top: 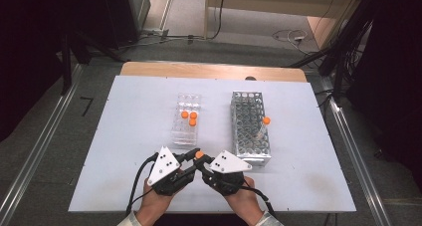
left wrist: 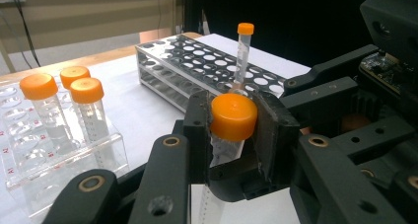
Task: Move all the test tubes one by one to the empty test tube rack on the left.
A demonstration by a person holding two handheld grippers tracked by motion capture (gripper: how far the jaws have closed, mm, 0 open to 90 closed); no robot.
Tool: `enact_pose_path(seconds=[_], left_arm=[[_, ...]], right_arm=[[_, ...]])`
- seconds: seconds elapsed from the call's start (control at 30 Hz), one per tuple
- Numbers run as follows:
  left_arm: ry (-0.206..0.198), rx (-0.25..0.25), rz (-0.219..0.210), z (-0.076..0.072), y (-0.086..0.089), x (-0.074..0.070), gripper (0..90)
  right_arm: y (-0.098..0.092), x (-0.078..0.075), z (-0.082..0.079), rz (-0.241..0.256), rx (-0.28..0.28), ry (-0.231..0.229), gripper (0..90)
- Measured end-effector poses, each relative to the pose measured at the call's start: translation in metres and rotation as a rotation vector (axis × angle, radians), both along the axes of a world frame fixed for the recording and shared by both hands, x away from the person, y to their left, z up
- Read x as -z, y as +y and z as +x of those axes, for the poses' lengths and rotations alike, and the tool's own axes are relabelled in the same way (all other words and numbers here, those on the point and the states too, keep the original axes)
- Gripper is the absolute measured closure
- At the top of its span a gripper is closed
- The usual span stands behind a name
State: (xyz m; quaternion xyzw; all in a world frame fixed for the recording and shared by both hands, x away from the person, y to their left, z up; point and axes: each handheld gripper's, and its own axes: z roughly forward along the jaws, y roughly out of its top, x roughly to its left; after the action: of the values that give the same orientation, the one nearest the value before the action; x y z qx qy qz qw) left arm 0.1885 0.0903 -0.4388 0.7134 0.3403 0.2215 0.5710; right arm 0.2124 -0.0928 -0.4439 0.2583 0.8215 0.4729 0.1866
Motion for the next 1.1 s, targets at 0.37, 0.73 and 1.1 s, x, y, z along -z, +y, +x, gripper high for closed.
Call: enact_pose_path(seconds=[0.37, 0.73, 1.1], left_arm=[[0.001, -0.009, -0.012, 0.0, 0.003, -0.001, 69.6], [0.003, -0.017, -0.021, 0.002, 0.005, -0.002, 69.6], [0.003, -0.054, -0.05, 0.008, 0.016, -0.009, 69.6]], right_arm=[[-0.001, 0.001, 0.004, -0.006, -0.002, 0.035, 31.0], [-0.008, 0.0, 0.004, 0.004, 0.011, 0.032, 27.8], [-0.022, -0.003, 0.006, 0.018, 0.038, 0.042, 26.0]])
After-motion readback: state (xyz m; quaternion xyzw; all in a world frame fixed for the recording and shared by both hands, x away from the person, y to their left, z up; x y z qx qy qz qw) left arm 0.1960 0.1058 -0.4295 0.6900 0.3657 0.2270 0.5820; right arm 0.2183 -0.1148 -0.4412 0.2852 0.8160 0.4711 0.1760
